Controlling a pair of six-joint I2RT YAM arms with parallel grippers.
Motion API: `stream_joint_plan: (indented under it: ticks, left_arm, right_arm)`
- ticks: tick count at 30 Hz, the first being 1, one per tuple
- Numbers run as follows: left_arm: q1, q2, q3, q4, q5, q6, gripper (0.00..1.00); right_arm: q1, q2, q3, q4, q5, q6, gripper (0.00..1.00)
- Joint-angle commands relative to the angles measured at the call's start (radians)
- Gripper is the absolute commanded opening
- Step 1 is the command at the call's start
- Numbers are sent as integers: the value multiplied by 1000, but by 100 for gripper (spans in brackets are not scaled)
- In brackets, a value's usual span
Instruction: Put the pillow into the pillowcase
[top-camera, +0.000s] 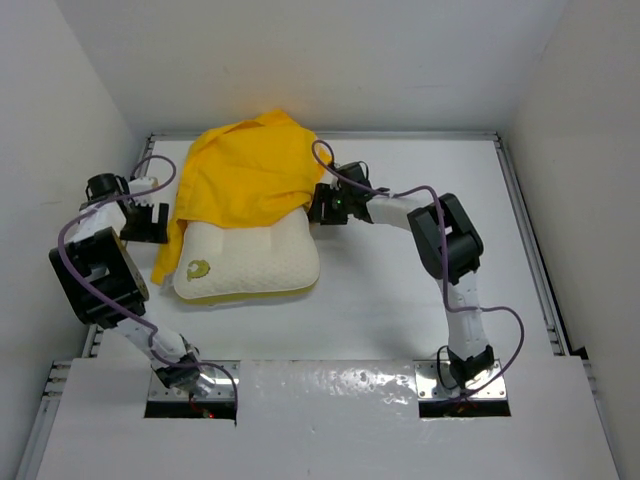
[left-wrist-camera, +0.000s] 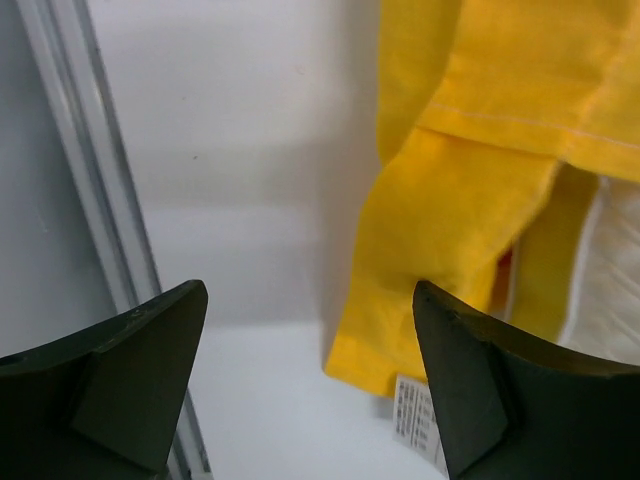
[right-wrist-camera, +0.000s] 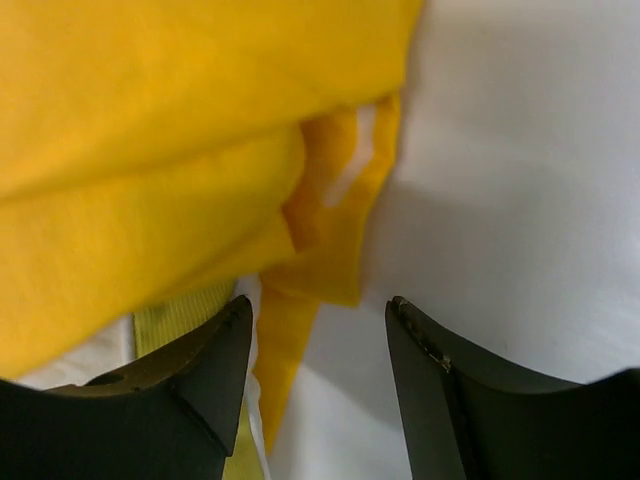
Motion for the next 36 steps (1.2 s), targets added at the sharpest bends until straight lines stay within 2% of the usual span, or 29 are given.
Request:
stream_joint_plan:
  ticks: [1,4,6,8,9,11,12,13,14,16,17,20,22,24,28,32,36]
  left_arm:
    - [7,74,-33,126,17,-34,83]
    - [-16,121,-39,159,54,-60,83]
    - [-19,140,-40,145,109,-50,83]
    - [-19,143,-40,109,164,-27,83]
    - [-19,137,-51,95,219,-16,83]
    - [-19,109,-74,65,281,39,81]
    - [-19,99,-92,65,333,54,77]
    - [-19,88,-128,78,353,85,73]
    - [-19,65,-149,98,373,91,67]
    - [-19,30,-217,161,419,110,25]
    - [-21,20,-234,192,415,86,0]
    - [-13,-7,-249,184,425,116,0]
    - [-9,-23,-240,109,454,191,0]
    - [10,-58,-199,-20,549,287,0]
    - [25,-142,-111,-202,648,392,0]
    - [25,-187,-128,-178,596,380,0]
    - [25,-159,-195,-109,521,337,0]
  right_arm:
    - [18,64,39,45,-25,26,57]
    - [40,99,60,73,-45,24,60]
    - [55,125,89,62,-45,26,54]
    - [58,141,95,57,-40,41,40]
    - [58,136,68,66,-40,55,23]
    - [57,119,22,128,-25,77,8]
    - [55,96,-16,145,-16,83,0]
    - [55,87,-30,169,-12,87,0]
    - [53,76,-44,178,-23,87,0]
    - [55,33,-81,198,-51,69,0]
    - [53,14,-101,209,-55,61,0]
    - [53,-89,-213,272,-75,29,0]
    - [53,-181,-295,300,-92,6,0]
    - [53,-256,-369,304,-117,-11,0]
    - [53,-512,-499,327,-109,-31,0]
    - [38,-599,-593,301,-52,-57,0]
    - [-15,-568,-656,304,-14,-9,0]
